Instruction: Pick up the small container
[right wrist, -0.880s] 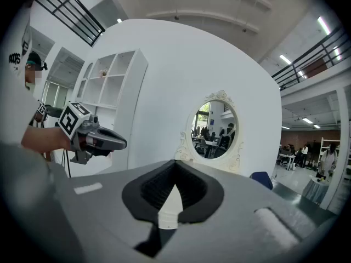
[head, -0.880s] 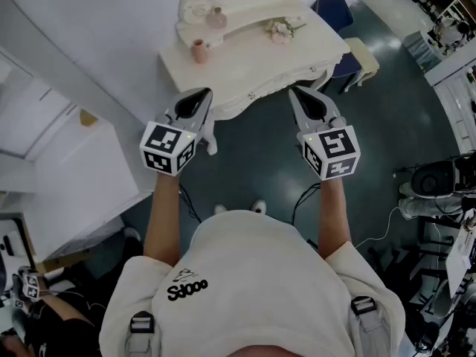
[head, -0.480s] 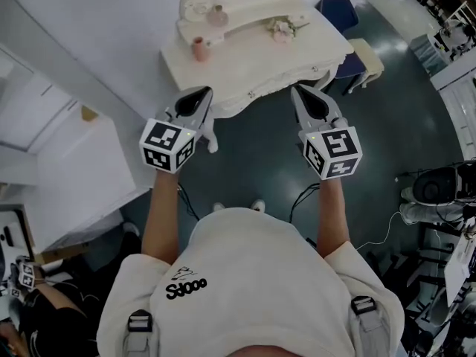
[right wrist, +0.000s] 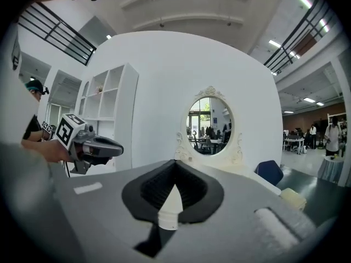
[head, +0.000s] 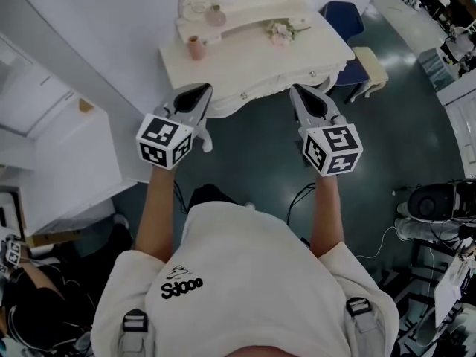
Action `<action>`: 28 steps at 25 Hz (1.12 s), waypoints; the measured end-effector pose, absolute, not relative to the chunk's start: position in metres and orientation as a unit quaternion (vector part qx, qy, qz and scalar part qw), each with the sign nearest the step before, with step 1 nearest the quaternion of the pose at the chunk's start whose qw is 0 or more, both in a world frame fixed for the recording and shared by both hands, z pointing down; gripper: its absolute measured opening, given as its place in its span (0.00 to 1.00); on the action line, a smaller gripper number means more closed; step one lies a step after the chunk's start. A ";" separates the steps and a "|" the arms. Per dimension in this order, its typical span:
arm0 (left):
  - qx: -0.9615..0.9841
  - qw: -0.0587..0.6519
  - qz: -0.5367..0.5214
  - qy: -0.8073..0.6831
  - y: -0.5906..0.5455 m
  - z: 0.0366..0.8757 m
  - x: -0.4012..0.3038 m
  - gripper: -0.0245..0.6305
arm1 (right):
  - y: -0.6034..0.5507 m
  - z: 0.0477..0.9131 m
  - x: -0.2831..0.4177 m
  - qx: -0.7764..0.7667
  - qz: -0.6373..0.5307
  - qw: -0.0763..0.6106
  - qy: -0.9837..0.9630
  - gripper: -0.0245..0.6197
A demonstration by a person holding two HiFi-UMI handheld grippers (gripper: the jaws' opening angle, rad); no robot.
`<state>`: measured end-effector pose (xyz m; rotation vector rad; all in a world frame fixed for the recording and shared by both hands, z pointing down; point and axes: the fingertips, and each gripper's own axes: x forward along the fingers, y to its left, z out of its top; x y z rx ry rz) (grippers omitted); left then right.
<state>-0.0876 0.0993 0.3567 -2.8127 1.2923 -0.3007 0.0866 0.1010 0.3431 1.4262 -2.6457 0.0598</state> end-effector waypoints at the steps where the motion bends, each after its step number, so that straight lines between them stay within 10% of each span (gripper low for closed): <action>1: -0.904 0.017 -0.101 0.415 0.099 0.358 -0.083 0.07 | 0.098 0.345 0.093 0.473 0.024 0.066 -0.878 0.04; 28: -0.899 -0.023 -0.078 0.430 -0.187 0.372 -0.106 0.07 | -0.164 0.352 0.073 0.463 0.020 0.104 -0.880 0.04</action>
